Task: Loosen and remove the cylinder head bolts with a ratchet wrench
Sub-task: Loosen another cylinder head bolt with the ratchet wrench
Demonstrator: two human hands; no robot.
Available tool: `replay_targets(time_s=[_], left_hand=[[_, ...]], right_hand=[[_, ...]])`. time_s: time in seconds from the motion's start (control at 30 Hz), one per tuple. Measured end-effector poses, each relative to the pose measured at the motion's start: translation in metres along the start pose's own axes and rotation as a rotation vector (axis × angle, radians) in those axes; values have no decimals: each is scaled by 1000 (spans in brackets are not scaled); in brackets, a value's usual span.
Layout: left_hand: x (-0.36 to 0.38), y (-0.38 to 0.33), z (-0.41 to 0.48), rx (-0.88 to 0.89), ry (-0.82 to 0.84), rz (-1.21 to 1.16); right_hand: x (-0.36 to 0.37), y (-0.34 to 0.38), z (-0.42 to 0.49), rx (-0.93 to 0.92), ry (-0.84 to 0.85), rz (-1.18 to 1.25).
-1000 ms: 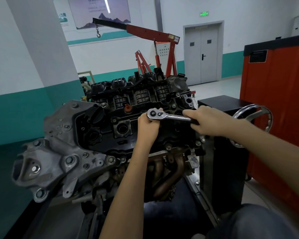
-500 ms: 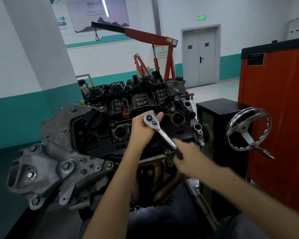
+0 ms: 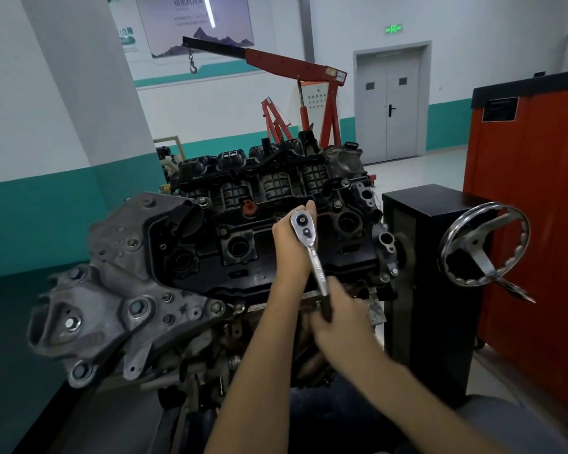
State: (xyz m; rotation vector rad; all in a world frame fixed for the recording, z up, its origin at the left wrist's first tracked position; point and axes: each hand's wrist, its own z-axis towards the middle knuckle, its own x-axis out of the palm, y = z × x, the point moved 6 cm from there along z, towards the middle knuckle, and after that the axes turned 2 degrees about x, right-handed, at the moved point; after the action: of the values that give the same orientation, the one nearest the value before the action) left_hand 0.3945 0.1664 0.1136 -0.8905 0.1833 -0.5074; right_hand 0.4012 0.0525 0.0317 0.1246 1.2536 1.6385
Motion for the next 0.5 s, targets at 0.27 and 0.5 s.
replay_targets(time_s=[0.27,0.5], left_hand=[[-3,6,5,-64,336,118],[-10,7,1,-75,224,66]], right_hand=[[-50,-10,31,-83,246,-255],[-105,20,102,-448,222,-963]])
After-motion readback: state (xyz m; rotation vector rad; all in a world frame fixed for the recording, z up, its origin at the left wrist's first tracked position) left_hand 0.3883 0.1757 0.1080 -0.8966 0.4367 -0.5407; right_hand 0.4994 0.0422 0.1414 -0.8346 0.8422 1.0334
